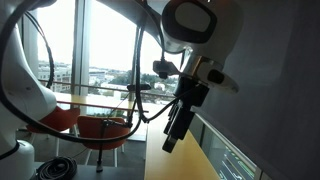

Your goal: Put the straw in the cup

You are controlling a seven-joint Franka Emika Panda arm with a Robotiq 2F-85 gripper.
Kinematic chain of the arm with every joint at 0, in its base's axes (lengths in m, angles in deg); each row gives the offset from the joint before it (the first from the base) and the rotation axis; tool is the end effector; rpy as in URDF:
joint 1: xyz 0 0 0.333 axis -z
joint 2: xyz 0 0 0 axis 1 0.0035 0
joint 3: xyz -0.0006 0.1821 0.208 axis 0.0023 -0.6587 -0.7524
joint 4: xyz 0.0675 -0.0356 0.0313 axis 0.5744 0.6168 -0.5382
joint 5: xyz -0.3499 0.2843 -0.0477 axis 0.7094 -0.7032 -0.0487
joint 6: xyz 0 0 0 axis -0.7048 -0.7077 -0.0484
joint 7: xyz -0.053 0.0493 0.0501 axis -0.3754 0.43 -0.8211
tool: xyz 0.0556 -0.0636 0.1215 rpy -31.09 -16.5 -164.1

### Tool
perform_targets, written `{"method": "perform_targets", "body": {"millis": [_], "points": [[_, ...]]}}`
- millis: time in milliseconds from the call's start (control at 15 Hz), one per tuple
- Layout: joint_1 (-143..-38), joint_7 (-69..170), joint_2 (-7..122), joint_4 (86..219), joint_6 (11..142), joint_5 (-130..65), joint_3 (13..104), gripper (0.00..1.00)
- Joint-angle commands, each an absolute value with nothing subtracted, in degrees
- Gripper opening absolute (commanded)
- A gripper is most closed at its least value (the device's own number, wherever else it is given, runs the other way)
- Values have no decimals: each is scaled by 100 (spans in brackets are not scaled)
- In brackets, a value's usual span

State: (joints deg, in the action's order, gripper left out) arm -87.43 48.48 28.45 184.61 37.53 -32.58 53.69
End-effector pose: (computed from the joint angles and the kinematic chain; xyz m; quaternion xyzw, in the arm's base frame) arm 0.5063 -0.0180 0.3640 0.9874 -0.0645 -0.1407 0.0326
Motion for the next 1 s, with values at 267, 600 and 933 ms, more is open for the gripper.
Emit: {"method": "perform_targets", "body": {"millis": [267, 600, 933], "points": [[-8654, 4890, 3635, 19000, 5460, -3213, 5602, 100], [-8578, 5033, 4817, 19248, 7304, -3175, 5789, 100], [-8550, 5363, 5998, 18871, 8450, -3027, 5912, 100]]}}
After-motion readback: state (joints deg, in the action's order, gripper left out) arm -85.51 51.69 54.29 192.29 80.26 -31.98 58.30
